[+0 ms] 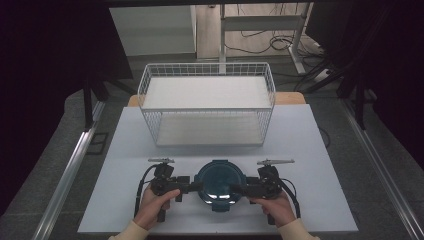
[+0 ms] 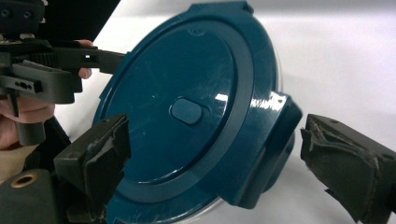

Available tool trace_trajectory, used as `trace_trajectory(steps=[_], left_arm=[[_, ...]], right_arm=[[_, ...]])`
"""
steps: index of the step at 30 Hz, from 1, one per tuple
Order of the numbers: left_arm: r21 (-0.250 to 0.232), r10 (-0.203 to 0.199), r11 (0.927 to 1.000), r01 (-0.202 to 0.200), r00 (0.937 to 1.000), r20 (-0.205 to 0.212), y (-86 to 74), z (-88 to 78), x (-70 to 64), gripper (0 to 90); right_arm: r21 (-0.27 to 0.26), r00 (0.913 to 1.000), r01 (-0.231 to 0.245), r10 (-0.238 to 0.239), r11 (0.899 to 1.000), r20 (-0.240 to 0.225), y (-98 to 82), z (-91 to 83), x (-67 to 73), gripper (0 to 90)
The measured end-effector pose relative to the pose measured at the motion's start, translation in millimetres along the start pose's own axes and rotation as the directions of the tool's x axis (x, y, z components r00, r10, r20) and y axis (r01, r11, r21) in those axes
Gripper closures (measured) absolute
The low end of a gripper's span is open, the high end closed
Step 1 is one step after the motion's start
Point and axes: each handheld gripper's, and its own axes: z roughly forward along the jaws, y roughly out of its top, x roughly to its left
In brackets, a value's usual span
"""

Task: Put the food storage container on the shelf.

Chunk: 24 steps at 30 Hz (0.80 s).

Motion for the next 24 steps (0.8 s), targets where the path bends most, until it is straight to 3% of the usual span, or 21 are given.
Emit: trace_trajectory(steps=[9,15,18,21,24], left_arm=[[0.03,-0.015,0.9994,0.015,0.9997,0.017,-2.4,13.6,-1.7,13.2],[0.034,-0.046,0.9984,0.045,0.999,0.003,-3.6,16.5,-2.5,16.5],[0.035,-0.096,0.9949,0.095,0.9945,0.041,-6.3,18.8,3.0,18.2],[0.046,-0.081,0.9957,0.08,0.9967,0.003,-7.4,21.3,-0.6,22.9],[0.049,-0.094,0.9944,0.094,0.9955,0.005,-6.9,20.6,0.3,23.4]], right_arm=[[0.013,0.9976,-0.061,0.062,0.998,-0.03,-4.3,11.0,-1.8,9.5],[0.029,0.9916,-0.112,0.114,0.993,-0.061,-7.8,14.4,-5.9,13.6],[0.034,0.9901,-0.126,0.128,0.991,-0.058,-8.6,15.3,-5.9,14.0],[0.034,0.9882,-0.142,0.143,0.989,-0.054,-8.6,13.7,-5.5,16.1],[0.03,0.9844,-0.164,0.166,0.986,-0.059,-8.7,12.1,-7.6,19.1]])
